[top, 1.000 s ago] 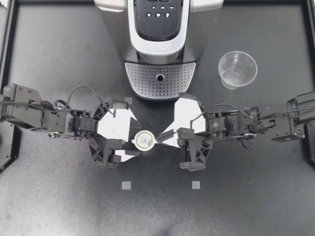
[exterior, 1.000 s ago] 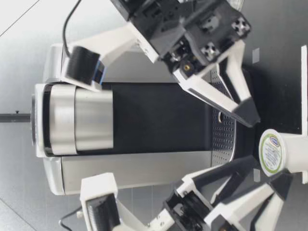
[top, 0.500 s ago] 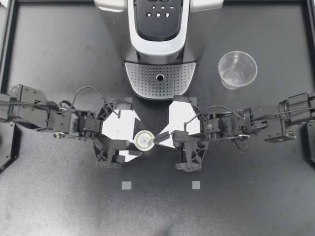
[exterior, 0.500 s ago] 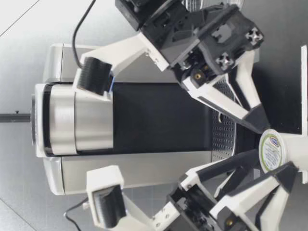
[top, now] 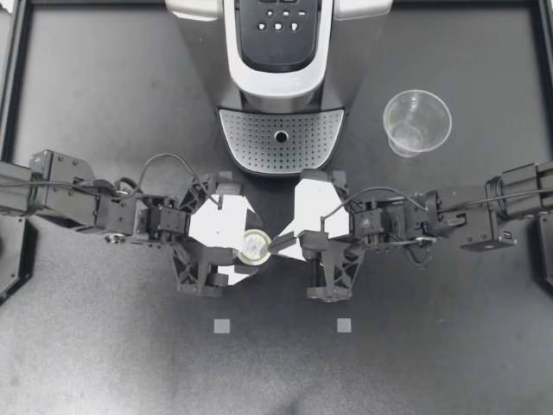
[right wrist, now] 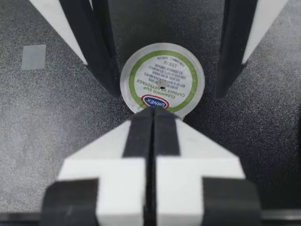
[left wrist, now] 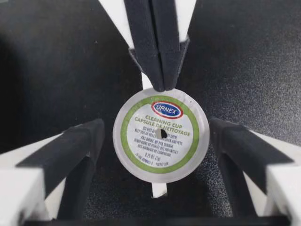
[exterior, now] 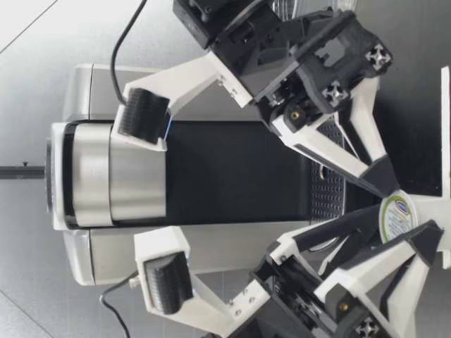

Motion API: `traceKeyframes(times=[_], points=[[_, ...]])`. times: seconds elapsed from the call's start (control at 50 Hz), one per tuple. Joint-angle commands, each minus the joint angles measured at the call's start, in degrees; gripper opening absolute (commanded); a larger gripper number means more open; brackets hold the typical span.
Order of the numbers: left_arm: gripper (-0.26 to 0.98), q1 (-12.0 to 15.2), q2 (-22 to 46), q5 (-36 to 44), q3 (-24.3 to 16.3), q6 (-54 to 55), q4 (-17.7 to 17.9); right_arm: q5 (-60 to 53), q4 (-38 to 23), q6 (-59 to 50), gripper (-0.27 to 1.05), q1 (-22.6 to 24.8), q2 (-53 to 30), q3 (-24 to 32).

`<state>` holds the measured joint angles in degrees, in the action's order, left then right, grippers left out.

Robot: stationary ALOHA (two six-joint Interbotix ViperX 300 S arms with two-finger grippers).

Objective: Place the coffee capsule inside the capsule container, then place the cup onto the center of the cup tray, then push the 'Hot Water' and 'Travel Mug' buttons.

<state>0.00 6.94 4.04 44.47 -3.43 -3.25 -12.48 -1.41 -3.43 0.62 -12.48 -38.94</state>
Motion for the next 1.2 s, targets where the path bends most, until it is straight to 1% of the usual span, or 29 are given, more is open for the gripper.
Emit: traceKeyframes(times=[0.0,0.14,0.26,0.46,0.6,0.74,0.84,0.94,1.02,1.18], points=[[0.7,0.2,-0.8,0.1,-0.9,-0.1,-0.1,-0.5,-0.1,0.1,0.05,0.3,0.7,1.2],[0.59,0.2,-0.8,-0.2,-0.9,-0.1,-0.1,-0.5,0.0,0.1,0.05,0.3,0.7,1.2],[0.52,0.2,-0.8,-0.5,-1.0,-0.1,-0.1,-0.5,-0.1,0.1,0.05,0.3,0.8,1.2],[0.51,0.2,-1.8,-0.8,-1.0,0.6,0.0,-0.4,-0.1,0.0,0.05,0.3,2.3,1.1],[0.51,0.2,-4.5,-0.8,-0.2,1.0,0.5,-1.1,0.4,-0.7,0.05,-0.9,6.7,0.0],[0.51,0.1,-8.4,-0.5,0.9,0.9,0.9,-6.1,1.8,-0.7,0.05,-3.5,13.6,-2.5],[0.51,0.1,-11.3,0.1,1.9,0.9,0.9,-12.4,2.8,-0.8,0.05,-5.4,18.0,-5.0],[0.51,0.1,-13.9,1.5,2.8,1.0,0.9,-19.8,4.4,-0.8,0.05,-7.6,20.7,-7.5],[0.51,0.1,-15.2,2.7,3.3,1.0,0.9,-23.6,5.6,-0.8,0.05,-9.1,21.3,-8.6],[0.51,0.1,-16.4,5.1,3.6,0.8,0.9,-29.1,6.9,-0.8,0.05,-9.7,20.7,-9.2]])
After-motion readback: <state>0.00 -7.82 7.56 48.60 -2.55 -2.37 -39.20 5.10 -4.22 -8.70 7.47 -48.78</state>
